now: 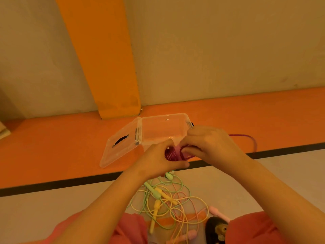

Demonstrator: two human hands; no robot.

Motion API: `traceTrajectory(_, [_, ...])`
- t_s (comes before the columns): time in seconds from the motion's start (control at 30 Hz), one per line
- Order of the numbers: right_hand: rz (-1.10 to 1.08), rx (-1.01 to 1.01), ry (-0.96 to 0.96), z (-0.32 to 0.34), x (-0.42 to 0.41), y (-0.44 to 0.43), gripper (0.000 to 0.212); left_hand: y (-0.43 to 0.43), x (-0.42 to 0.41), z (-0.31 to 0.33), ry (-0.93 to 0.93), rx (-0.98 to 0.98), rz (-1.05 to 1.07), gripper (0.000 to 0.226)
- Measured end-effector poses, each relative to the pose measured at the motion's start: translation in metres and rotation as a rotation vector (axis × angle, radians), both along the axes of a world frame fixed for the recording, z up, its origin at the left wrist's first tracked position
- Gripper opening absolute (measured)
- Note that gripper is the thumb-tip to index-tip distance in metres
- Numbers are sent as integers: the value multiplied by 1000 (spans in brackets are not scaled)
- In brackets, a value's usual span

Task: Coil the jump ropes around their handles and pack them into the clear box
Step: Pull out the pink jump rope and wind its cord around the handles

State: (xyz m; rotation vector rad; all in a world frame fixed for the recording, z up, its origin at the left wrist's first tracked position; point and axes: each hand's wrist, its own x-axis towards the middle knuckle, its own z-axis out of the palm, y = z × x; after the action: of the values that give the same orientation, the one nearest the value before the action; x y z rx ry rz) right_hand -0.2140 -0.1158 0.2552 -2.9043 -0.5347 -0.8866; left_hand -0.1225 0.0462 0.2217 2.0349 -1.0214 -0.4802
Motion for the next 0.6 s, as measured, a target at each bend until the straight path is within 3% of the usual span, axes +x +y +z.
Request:
traceTrajectory(0.1, [47,2,48,-2,4,1,27,-2,-7,-3,-23,-1,-85,29])
traceTrajectory(0.17, [80,72,118,-2,4,-4,28,1,-9,-1,62,59,-140,26])
traceTrajectory(0.3, [166,440,306,6,-1,-13,25,5,-14,8,522,27,-329,18])
traceTrajectory(0.4, [202,730,438,10,-4,-20,9,8,-13,16,608,-31,-384,15])
traceTrajectory(0.6, [77,776,323,4,-1,-45,7,12,-1,24,673,-305,-384,34])
